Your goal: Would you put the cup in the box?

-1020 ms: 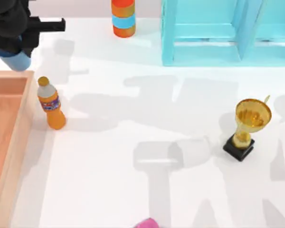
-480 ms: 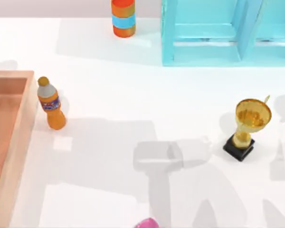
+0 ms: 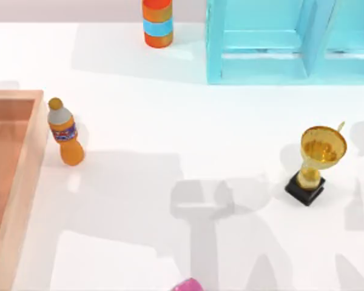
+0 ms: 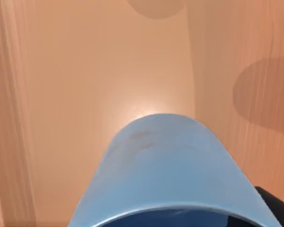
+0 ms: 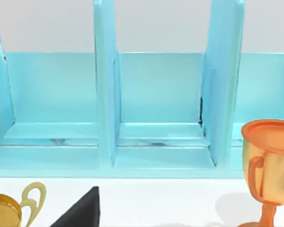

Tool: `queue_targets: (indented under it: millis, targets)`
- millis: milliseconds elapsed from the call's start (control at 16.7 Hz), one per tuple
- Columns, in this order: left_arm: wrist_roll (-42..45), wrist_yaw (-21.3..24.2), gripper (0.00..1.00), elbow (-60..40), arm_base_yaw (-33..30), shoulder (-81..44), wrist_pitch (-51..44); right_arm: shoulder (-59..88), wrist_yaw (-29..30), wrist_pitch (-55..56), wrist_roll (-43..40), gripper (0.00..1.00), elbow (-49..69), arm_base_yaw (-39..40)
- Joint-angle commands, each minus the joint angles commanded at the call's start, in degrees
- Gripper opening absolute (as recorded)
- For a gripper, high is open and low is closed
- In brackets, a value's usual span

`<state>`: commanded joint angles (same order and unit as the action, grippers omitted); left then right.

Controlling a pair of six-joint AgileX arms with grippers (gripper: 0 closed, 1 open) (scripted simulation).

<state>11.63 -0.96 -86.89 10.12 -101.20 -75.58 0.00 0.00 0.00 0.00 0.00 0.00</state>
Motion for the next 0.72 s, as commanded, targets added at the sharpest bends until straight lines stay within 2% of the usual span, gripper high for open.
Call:
queue_targets:
  millis: [300, 540, 720]
  targets:
    - [1.2, 0.1, 0.0, 8.7, 1.3, -0.7, 9.5, 0.0, 0.0, 0.0, 0.0, 1.0, 0.0, 0.0]
    - [1.3, 0.1, 0.0, 9.3, 1.4, -0.8, 10.1, 0.0, 0.0, 0.0, 0.0, 1.0, 0.0, 0.0]
    - [1.3, 0.1, 0.23, 9.3, 1.4, -0.8, 10.1, 0.0, 0.0, 0.0, 0.0, 1.0, 0.0, 0.0]
